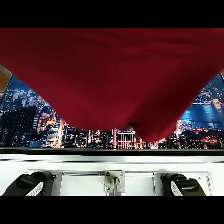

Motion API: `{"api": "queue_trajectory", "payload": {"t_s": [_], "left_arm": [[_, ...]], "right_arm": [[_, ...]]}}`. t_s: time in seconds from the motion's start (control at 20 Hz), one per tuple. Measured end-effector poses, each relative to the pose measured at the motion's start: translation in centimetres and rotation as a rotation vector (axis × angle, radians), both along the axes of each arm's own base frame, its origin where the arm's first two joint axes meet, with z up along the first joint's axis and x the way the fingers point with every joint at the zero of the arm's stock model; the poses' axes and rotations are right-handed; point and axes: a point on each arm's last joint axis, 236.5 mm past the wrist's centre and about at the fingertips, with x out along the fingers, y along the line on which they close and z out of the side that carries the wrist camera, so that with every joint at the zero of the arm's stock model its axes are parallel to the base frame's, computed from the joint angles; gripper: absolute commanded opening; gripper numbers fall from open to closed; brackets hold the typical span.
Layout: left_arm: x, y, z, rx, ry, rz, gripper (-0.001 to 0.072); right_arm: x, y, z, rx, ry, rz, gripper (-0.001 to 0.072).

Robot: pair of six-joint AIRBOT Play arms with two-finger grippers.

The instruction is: Fold the shirts.

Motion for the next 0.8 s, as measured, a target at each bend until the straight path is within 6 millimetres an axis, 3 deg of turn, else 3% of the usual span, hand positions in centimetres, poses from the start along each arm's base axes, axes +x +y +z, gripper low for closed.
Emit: {"api": "queue_trajectory", "payload": {"t_s": [0.15, 0.25, 0.35, 0.5, 0.8], "left_arm": [[-0.5, 0.4, -2.1, 0.057, 0.072, 0.015, 0.0038], [0.5, 0.5, -5.4, 0.119, 0.177, 0.034, 0.0038], [1.8, 0.9, -9.1, 0.178, 0.281, 0.062, 0.0038], [4.8, 1.5, -15.7, 0.250, 0.455, 0.116, 0.0038], [11.8, 3.1, -29.5, 0.391, 0.771, 0.240, 0.0039]], "right_arm": [[-0.4, -0.8, 2.9, 0.025, -0.115, -0.033, 0.0068], [0.2, -1.2, 4.1, 0.037, -0.163, -0.049, 0.0068], [2.3, -1.2, 3.4, 0.032, -0.133, -0.057, 0.0068], [7.7, -1.2, -1.4, -0.017, 0.047, -0.070, 0.0068], [22.1, -1.7, -15.7, -0.122, 0.432, -0.117, 0.0068]]}}
